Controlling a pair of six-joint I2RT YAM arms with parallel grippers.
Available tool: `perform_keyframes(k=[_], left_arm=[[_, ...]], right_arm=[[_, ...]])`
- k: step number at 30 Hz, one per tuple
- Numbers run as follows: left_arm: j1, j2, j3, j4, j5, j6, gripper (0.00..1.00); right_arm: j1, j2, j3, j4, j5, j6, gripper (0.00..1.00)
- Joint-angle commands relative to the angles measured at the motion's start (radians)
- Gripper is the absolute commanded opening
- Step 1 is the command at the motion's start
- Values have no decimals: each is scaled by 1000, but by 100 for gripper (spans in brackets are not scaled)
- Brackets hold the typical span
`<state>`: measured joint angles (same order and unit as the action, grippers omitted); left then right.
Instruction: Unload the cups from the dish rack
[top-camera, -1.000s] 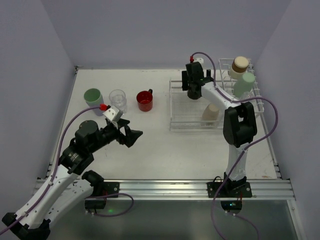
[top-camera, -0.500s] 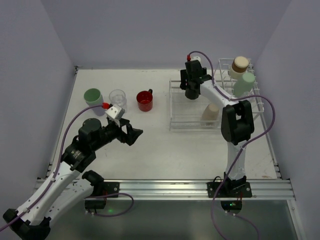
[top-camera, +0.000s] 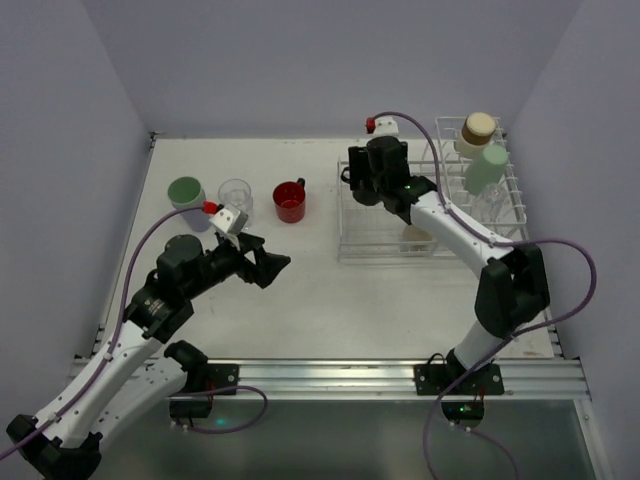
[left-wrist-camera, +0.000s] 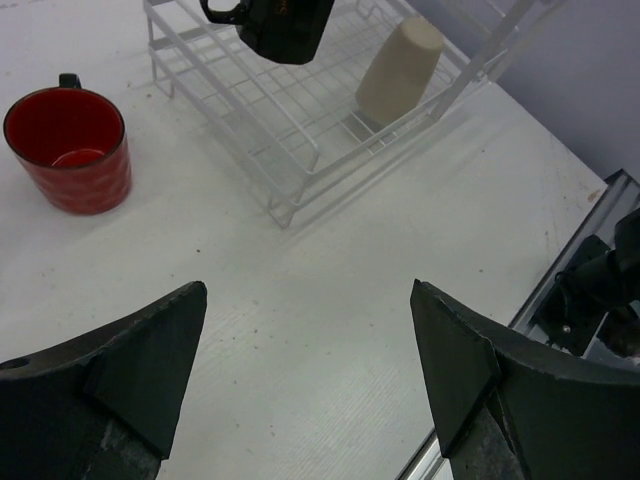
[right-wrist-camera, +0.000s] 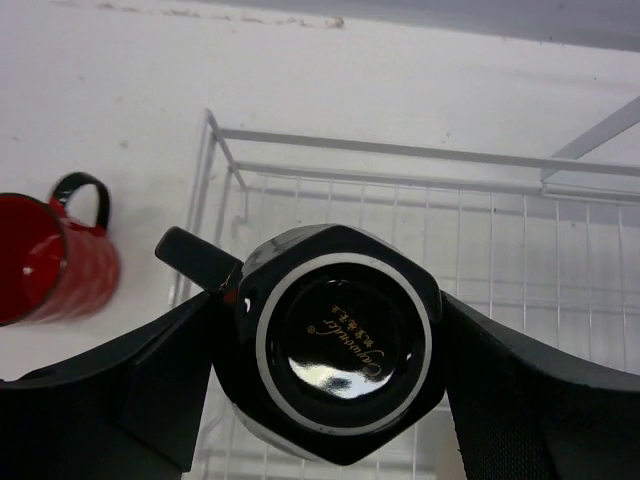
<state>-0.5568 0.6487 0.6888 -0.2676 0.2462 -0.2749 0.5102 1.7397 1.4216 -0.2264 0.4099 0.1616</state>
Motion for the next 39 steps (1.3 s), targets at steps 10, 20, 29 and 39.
perform_keyframes(k=[10,20,29,39], left_arm=[[-2,84,-95,494,191,-279,87],[-5,319,-100,863,310,-483,87],[-38,384,-101,990,321,-544,78],[-51,341,-101,995,260,-505,0]], right_arm=[[25,-570,-321,363,-286,359,24],[60,-747,-625,657,-632,687,25],[105,-706,-688,803,-710,799,26],[142,-611,-731,996,-763,935,42]])
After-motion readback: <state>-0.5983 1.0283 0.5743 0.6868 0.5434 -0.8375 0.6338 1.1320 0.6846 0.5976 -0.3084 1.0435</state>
